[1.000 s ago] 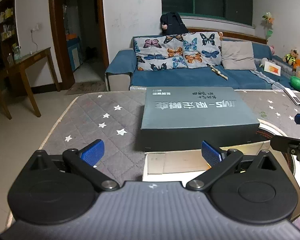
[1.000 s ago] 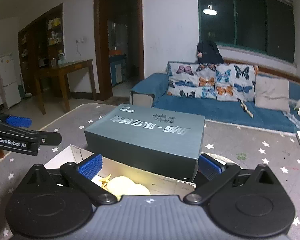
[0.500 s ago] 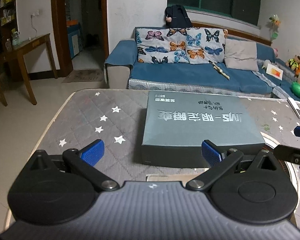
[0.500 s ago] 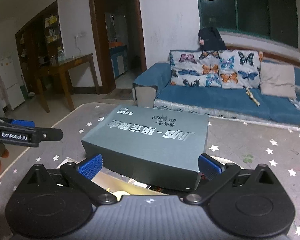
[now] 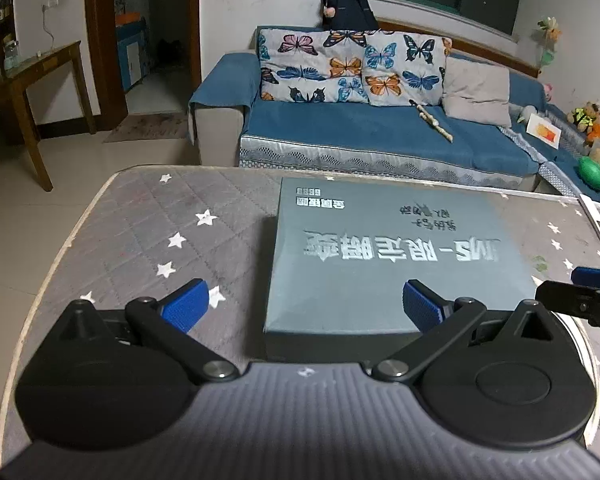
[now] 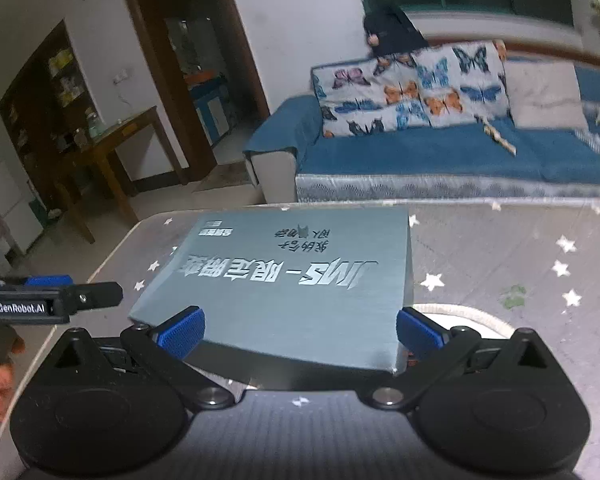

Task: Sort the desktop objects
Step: 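Close both grippers on the lid edges and lift the lid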

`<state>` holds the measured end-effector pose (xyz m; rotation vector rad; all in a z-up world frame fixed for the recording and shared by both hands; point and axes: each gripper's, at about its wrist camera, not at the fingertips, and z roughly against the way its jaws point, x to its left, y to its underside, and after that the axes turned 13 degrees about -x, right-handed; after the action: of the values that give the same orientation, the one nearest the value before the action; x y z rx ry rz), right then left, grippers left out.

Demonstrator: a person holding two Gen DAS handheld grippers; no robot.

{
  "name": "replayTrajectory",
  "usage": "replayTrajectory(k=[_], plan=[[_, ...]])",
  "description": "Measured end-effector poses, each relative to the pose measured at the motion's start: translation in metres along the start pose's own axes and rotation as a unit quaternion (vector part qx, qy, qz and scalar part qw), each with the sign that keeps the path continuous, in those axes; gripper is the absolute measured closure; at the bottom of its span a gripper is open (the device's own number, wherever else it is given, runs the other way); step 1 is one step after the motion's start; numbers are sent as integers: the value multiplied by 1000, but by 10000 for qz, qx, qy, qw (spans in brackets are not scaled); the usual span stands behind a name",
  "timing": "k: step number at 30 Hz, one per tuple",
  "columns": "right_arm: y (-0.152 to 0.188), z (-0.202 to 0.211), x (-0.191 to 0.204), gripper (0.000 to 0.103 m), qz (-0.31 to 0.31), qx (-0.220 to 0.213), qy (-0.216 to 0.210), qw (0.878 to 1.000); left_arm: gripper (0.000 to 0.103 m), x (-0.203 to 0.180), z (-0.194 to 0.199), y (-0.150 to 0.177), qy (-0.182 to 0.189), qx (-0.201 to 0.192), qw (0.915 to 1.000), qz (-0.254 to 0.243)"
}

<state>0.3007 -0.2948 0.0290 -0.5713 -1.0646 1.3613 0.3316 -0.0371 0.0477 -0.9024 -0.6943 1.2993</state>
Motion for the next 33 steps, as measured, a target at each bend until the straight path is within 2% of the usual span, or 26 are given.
replayTrajectory(k=[11, 24, 26, 33], plan=[[13, -47, -36, 0, -585, 355, 130, 9976, 0, 5, -43, 6, 142, 317, 9992, 212], [34, -75, -56, 0, -815, 564, 110, 9950, 0, 9, -80, 16, 246, 597, 9974, 317], [24, -79, -53, 0, -853, 598, 96, 9945, 0, 11, -84, 19, 293, 654, 9967, 380], [26, -85, -56, 0, -865, 625, 72, 9943, 0, 17, -95, 21, 518, 791, 9933, 668]])
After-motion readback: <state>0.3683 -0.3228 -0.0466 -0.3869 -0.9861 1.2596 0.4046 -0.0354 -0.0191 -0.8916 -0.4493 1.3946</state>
